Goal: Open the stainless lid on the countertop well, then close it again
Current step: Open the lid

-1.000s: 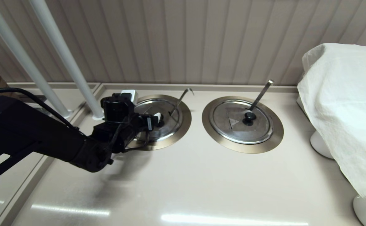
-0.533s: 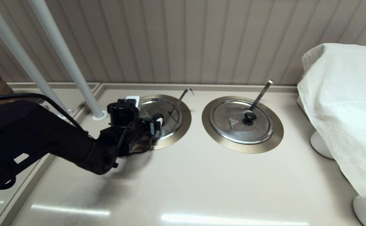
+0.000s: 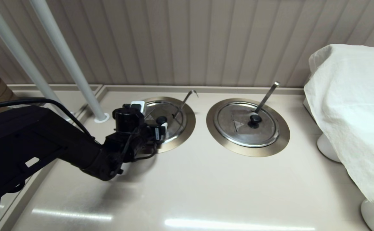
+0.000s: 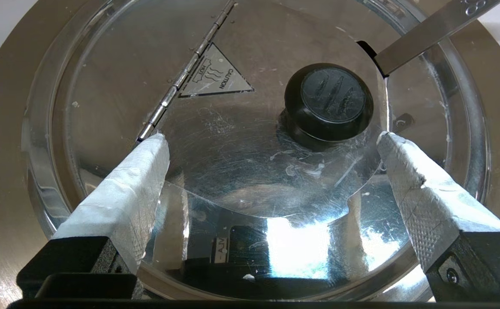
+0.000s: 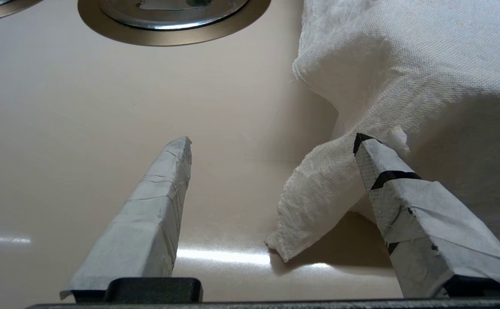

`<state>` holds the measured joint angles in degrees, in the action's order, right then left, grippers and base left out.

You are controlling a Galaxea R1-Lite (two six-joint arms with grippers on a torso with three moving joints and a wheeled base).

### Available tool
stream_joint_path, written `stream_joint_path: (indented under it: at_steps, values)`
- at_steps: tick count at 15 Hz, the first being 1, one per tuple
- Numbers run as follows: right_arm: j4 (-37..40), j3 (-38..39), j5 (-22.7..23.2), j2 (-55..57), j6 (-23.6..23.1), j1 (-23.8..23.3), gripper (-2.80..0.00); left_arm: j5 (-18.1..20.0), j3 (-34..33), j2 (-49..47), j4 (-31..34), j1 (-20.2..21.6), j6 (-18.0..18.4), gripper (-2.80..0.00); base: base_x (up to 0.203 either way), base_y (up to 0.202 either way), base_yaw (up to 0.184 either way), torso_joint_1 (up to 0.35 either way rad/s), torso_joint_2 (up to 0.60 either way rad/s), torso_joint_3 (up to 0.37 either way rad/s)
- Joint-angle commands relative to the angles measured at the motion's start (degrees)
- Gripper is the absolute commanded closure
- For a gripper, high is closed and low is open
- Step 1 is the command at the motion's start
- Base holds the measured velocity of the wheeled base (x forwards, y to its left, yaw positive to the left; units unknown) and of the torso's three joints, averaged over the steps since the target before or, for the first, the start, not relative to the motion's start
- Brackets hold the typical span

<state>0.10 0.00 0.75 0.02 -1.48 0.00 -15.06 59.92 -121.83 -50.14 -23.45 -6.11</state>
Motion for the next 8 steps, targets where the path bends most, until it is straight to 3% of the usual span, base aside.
stream_joint_path:
  at_steps: [1, 8]
  values:
    - [0.0, 0.0, 0.0, 0.0, 0.0, 0.0, -2.8, -0.1, -0.1, -0.2, -0.3, 0.0, 0.0, -2.8, 0.0, 0.0, 0.0, 0.0, 0.0, 0.0]
    - [0.0, 0.0, 0.0, 0.0, 0.0, 0.0, -2.8, -0.1, -0.6, -0.2, -0.3, -0.1, 0.1, -2.8, 0.0, 0.0, 0.0, 0.0, 0.0, 0.0]
